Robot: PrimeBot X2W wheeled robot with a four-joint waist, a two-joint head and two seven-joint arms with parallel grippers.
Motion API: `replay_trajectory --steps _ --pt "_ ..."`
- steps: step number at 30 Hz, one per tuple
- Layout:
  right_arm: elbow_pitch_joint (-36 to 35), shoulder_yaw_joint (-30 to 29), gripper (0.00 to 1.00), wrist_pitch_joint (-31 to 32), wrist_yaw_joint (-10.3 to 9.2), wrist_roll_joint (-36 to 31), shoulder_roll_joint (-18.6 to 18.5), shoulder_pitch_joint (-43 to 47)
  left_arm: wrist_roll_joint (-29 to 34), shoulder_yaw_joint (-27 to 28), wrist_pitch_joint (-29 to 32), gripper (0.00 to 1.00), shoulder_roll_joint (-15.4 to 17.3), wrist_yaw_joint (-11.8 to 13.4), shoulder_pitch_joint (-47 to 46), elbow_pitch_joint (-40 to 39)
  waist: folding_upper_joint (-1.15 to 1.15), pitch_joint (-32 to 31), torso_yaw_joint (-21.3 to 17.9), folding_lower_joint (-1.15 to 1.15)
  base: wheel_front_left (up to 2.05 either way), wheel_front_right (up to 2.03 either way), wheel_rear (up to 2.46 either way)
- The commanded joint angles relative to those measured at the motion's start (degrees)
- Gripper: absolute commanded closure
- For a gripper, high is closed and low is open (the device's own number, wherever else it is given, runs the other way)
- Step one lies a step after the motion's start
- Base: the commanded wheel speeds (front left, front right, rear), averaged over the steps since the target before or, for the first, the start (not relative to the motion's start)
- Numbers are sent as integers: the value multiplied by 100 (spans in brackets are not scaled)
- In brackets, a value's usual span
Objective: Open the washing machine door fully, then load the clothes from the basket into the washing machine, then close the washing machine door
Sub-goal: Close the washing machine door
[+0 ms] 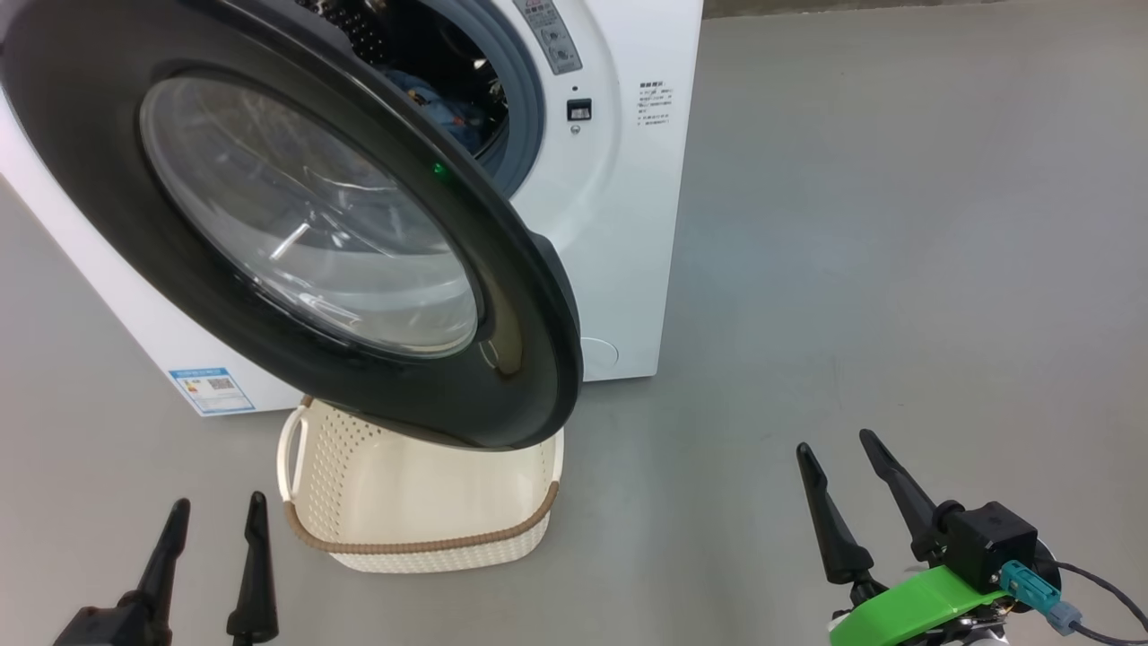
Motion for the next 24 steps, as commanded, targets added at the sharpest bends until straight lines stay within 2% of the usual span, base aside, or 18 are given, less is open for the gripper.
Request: replay_trajectory --steps 1,24 --pt "-171 112 0 -65 9 -13 7 -126 94 209 -37 0 55 -7 -97 -128 0 14 0 0 0 0 0" --pt "-158 112 0 -73 9 -10 7 -167 41 211 -37 0 -15 -15 -126 -36 0 84 28 0 0 0 0"
